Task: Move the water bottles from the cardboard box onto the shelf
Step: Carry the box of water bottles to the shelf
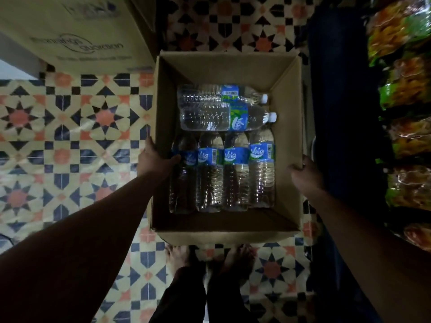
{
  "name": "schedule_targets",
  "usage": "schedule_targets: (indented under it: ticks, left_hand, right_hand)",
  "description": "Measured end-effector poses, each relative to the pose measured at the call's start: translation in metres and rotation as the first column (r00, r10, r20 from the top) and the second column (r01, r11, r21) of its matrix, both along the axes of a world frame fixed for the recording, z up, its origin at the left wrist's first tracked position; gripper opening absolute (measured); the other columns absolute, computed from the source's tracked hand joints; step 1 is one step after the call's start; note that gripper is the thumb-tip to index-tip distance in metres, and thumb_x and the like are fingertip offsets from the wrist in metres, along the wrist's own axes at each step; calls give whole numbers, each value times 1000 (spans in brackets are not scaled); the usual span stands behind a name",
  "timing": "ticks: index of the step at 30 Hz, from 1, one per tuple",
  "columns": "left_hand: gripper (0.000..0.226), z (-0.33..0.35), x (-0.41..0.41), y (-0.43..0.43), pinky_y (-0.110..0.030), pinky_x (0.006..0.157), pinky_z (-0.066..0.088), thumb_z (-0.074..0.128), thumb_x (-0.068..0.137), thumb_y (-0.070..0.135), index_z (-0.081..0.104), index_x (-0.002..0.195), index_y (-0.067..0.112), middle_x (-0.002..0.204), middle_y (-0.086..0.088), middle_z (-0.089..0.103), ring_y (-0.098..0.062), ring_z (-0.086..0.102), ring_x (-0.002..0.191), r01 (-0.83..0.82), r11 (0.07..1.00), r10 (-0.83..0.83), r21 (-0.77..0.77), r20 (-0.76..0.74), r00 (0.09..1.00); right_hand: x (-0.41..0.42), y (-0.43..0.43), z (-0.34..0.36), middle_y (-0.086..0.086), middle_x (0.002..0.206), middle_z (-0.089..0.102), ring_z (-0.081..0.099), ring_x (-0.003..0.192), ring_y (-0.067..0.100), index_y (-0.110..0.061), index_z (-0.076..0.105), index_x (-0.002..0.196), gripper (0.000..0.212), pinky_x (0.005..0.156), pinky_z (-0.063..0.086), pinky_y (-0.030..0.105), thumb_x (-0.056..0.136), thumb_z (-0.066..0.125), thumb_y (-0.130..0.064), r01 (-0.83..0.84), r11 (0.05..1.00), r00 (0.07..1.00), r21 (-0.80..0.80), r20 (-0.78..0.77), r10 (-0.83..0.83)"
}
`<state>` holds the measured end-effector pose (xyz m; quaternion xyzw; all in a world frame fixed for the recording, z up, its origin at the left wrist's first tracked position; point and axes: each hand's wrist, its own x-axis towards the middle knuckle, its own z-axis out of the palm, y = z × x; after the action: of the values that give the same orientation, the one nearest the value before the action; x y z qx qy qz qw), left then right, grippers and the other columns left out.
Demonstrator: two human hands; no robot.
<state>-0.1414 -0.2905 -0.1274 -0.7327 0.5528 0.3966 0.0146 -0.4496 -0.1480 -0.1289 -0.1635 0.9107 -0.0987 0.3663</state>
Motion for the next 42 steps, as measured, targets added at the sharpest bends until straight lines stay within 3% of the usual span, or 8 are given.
schedule_targets:
  ticks: [4, 9, 16, 23, 31, 34, 37, 42]
  left_hand:
    - [65, -12, 12, -3, -49, 86, 56, 75, 82, 39, 45, 136, 18, 123, -13, 64, -33, 65, 105, 56, 998, -55, -7, 106, 993]
    - [54, -21, 20, -11, -47, 78, 59, 65, 88, 48, 47, 126, 14, 104, -10, 64, -31, 66, 92, 174, 984, -164, -27, 215, 963]
    - [14, -22, 18, -25, -40, 73, 57, 62, 92, 9, 66, 100, -2, 92, -17, 67, -30, 66, 83, 196, 981, -194, -6, 127, 973]
    - [20, -11, 42, -20, -46, 72, 61, 72, 83, 10, 67, 97, -3, 95, -21, 68, -34, 69, 84, 182, 983, -183, 14, 123, 976]
    - [13, 19, 87, 12, -35, 56, 56, 69, 85, 4, 63, 96, 1, 92, -18, 67, -25, 66, 77, 220, 974, -226, 52, 166, 960]
    - [15, 34, 104, 27, -41, 64, 59, 69, 85, 4, 64, 97, -1, 92, -19, 66, -30, 67, 80, 223, 972, -235, 77, 219, 947]
    - [14, 47, 124, 44, -40, 64, 58, 70, 84, 3, 65, 95, -3, 87, -17, 63, -30, 66, 79, 217, 970, -238, 109, 237, 942]
    - [18, 68, 156, 74, -43, 66, 60, 71, 83, 7, 66, 92, -8, 90, -22, 66, -34, 67, 78, 224, 968, -245, 109, 251, 936]
  right_hand:
    - [-4, -6, -11, 14, 119, 66, 62, 108, 36, -12, 62, 124, 41, 92, 53, 44, 86, 48, -6, 66, 997, 998, -35, 11, -66]
    - [-5, -14, -22, 24, 120, 64, 62, 110, 41, 4, 63, 120, 34, 87, 51, 42, 91, 56, -12, 33, 999, 993, 7, -116, -32]
    - [6, -16, -20, 31, 118, 60, 59, 111, 43, 10, 61, 116, 35, 84, 50, 44, 92, 61, -16, -4, 1000, 957, -1, -290, 3]
    - [26, -4, 2, 29, 104, 68, 66, 100, 39, 13, 66, 102, 26, 67, 41, 30, 90, 60, -8, -40, 999, 952, -30, -304, 29]
    - [62, 27, 35, 27, 108, 67, 65, 103, 37, 10, 67, 106, 30, 71, 47, 31, 90, 63, -16, -39, 998, 972, 51, -229, 50]
    - [79, 42, 50, 27, 120, 61, 59, 111, 39, 8, 61, 114, 39, 84, 51, 40, 90, 64, -22, -42, 995, 972, 91, -226, 61]
    - [99, 58, 67, 24, 139, 47, 46, 128, 35, 6, 55, 125, 43, 97, 41, 34, 94, 59, -23, -79, 988, 971, 129, -214, 105]
    - [128, 90, 75, 22, 118, 64, 60, 109, 37, 3, 64, 112, 34, 82, 48, 36, 90, 64, -24, -49, 991, 978, 127, -196, 74]
